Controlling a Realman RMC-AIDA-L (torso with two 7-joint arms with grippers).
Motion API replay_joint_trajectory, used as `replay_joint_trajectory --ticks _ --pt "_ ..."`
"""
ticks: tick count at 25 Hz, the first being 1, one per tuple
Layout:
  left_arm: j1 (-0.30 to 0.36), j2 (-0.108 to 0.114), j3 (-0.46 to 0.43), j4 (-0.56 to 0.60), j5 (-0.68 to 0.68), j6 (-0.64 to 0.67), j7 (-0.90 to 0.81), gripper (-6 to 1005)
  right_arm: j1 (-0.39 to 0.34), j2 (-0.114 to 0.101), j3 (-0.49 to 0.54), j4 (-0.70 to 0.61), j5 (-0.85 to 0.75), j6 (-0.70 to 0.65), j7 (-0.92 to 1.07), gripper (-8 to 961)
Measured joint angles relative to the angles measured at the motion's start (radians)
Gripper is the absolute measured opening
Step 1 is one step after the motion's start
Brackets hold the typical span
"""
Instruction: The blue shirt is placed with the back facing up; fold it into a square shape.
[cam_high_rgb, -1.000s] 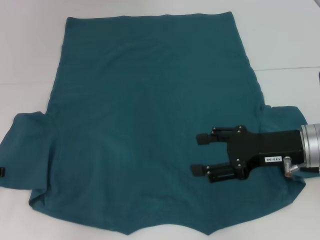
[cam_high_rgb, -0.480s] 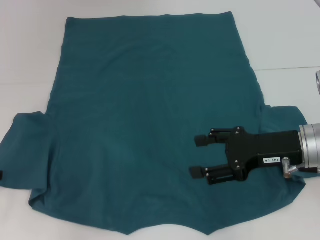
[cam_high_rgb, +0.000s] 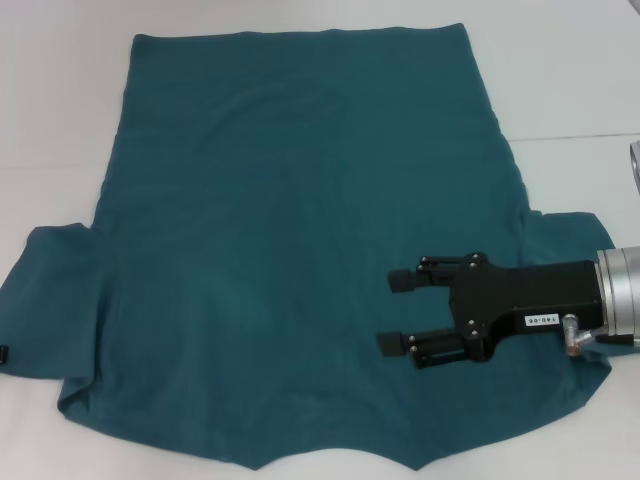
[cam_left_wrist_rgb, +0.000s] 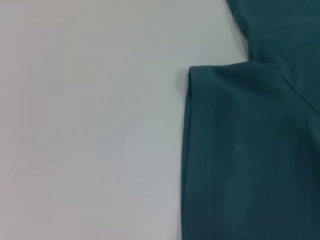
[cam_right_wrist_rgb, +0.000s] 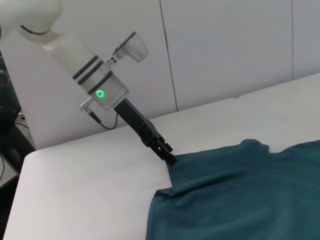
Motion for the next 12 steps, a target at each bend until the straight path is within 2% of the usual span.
replay_joint_trajectory --ticks 12 --pt "-0.007 0.003 0.001 -0.026 0.000 -0.003 -0.001 625 0.004 0.000 0.000 -0.001 0.001 0.003 0.000 884"
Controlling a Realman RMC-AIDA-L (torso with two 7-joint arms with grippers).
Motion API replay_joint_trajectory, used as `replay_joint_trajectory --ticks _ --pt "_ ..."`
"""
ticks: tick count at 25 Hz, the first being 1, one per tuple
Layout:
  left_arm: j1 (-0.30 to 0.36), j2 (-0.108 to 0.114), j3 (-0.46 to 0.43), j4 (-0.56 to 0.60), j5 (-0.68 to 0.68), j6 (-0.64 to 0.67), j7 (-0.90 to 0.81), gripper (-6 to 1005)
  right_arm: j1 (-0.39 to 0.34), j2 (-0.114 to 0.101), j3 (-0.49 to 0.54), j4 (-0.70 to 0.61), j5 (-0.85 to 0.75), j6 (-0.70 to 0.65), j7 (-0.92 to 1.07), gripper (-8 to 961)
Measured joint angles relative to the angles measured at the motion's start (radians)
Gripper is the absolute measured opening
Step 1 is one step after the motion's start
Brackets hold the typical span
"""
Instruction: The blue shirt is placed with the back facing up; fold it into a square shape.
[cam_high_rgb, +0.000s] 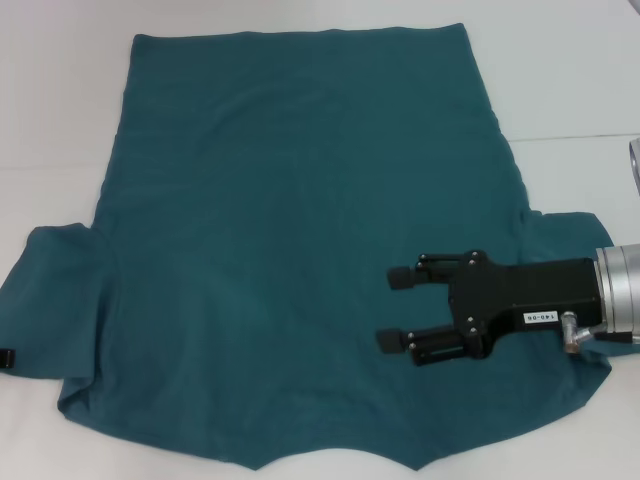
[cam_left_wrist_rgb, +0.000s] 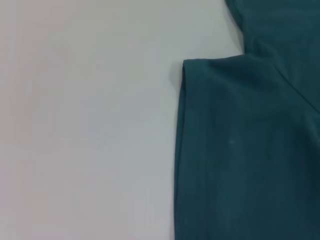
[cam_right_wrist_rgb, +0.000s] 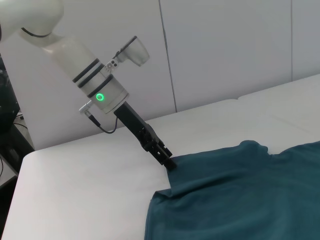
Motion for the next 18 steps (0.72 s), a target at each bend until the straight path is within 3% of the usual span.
replay_joint_trajectory --ticks 6,11,18 --pt "0.001 -0.003 0.040 -0.004 0.000 0.002 0.000 586 0.003 0.000 0.000 0.000 0.000 0.001 0.000 884" --pt "-0.001 -0.006 0.050 -0.004 -0.009 0.002 0.000 328 0.004 0.000 0.000 0.001 -0.001 0.004 0.000 885" --pt "-0.003 -0.006 0.033 0.018 -0.020 -0.001 -0.004 185 0.004 0.000 0.000 0.007 -0.001 0.011 0.000 885"
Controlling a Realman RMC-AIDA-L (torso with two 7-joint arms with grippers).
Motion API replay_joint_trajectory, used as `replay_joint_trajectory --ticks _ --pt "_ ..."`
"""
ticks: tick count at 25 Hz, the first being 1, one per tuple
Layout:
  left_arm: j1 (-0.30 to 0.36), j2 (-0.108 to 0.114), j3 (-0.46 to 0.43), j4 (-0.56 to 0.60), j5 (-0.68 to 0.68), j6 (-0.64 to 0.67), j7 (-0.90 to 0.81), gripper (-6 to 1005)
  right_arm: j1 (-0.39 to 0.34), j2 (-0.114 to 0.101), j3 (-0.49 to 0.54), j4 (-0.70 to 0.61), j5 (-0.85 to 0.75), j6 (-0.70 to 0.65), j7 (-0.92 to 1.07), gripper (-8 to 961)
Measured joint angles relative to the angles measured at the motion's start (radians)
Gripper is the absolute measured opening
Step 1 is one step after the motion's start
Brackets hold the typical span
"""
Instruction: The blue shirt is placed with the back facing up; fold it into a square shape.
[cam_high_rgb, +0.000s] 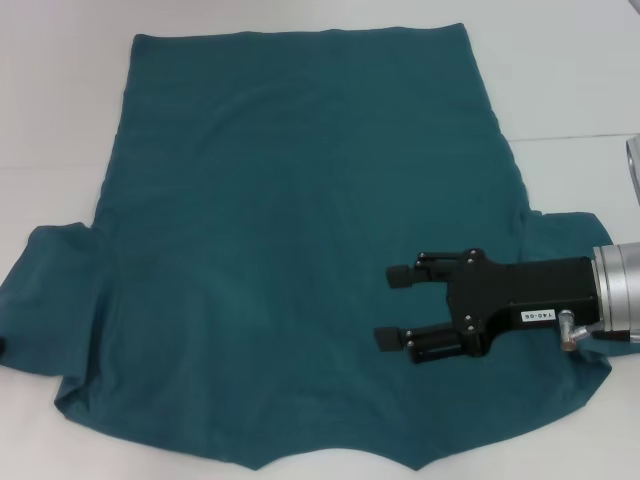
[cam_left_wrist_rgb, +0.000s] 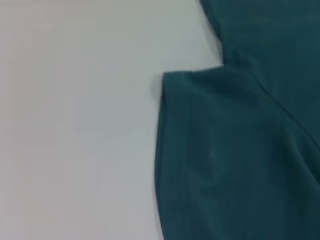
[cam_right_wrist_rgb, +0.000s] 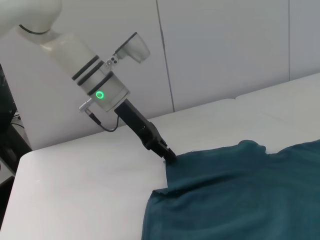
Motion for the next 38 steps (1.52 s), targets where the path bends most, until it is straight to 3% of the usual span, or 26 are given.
replay_joint_trajectory --ticks 4,17,38 --pt "0.003 0.000 -0.004 0.004 -0.006 0.000 -0.001 103 0.000 0.000 0.001 0.001 0.001 0.001 -0.001 884" --pt "-0.015 0.000 0.027 -0.016 -0.151 0.052 0.007 55 -0.001 0.000 0.005 0.002 0.004 0.005 -0.006 885" --pt "-0.101 -0.002 0.216 -0.107 -0.334 0.044 0.009 107 -0.025 0.000 0.049 0.004 0.007 0.006 -0.025 884"
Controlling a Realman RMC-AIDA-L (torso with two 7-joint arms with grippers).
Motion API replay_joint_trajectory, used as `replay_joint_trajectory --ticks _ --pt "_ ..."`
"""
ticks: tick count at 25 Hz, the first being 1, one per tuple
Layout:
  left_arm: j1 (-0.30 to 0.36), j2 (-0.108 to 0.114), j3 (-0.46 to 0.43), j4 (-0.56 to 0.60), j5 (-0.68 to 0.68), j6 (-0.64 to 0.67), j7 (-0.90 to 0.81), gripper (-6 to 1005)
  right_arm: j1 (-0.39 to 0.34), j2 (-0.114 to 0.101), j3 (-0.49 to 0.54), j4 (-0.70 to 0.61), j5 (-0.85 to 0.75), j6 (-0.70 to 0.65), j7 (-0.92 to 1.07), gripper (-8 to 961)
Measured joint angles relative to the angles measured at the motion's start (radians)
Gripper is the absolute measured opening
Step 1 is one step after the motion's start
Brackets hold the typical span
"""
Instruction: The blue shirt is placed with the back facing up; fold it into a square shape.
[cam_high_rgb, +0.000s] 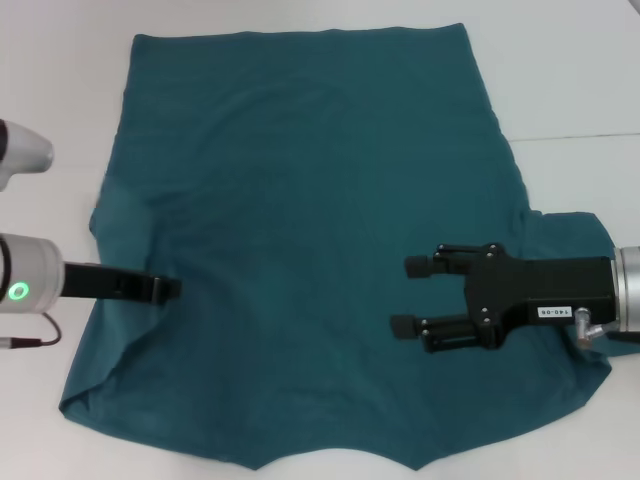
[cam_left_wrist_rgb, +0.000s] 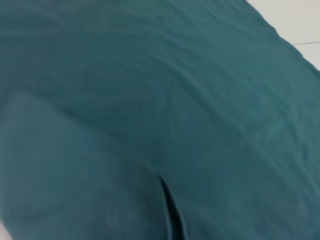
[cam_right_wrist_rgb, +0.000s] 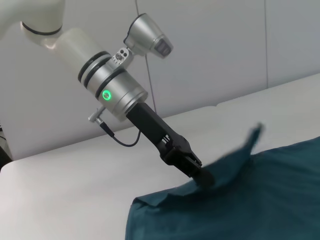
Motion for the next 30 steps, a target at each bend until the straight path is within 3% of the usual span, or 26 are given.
replay_joint_trajectory --ticks 12,19,25,27,30 --pt "-0.001 0.003 0.053 -0.012 -0.083 -0.014 0.000 136 -0.014 0.001 0.019 0.003 0.001 -0.005 -0.015 885" --pt "0.045 0.010 0.009 0.021 -0.152 0.008 0.049 330 -0.023 -0.001 0.055 0.002 0.002 -0.004 0.010 884" --pt "0.106 0.019 -0.080 0.031 -0.371 0.190 0.296 580 -0.026 -0.042 0.065 -0.054 -0.008 -0.006 0.233 884" --pt "0.113 0.027 -0.132 0.014 -0.418 0.264 0.361 643 -0.037 -0.051 0.071 -0.090 -0.008 -0.007 0.288 885" --pt "0.107 0.062 -0.223 -0.066 -0.469 0.396 0.438 687 -0.063 -0.055 0.084 -0.183 -0.011 -0.002 0.370 885"
